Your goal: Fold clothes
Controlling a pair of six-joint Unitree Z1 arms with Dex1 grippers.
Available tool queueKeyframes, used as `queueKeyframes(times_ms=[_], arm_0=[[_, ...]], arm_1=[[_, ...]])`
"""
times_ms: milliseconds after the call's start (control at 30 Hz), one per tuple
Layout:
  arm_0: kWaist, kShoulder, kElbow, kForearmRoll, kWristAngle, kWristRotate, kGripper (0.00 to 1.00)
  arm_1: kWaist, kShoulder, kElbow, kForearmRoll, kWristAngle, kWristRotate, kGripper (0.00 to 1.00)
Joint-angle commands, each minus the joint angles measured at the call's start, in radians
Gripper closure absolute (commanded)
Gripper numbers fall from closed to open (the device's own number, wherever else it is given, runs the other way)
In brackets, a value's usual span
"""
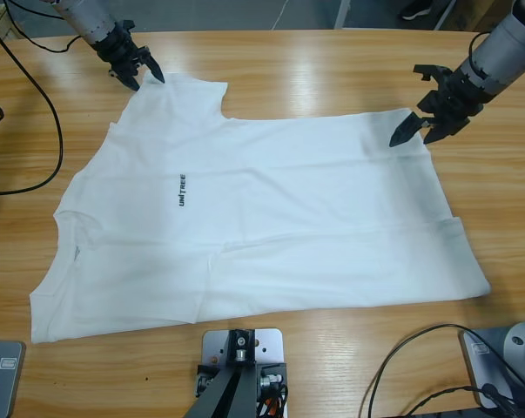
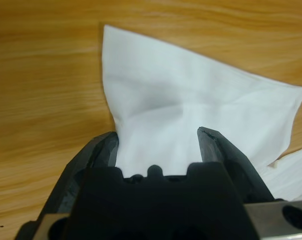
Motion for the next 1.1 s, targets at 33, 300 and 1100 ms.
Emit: queueKeyframes(times_ms=[33,300,1100], arm_0=[[-0.003,0.179,-0.542,-0.011,-0.002,0.002,0.673],[-0.005,0.168,-0.542,0.003,0.059,0.022,1.000],[-0.017,0.132,-0.544,0.004,0.112,0.118,1.000]], arm_1=[[-0.013,0.000,0.031,-0.015,0.009,-0.011,0.064],[-0.013,-0.008,0.038,-0.016,0.009,-0.011,0.064],[-0.279,-0.048,0.361,-0.547,0.262,0.169,0.308]])
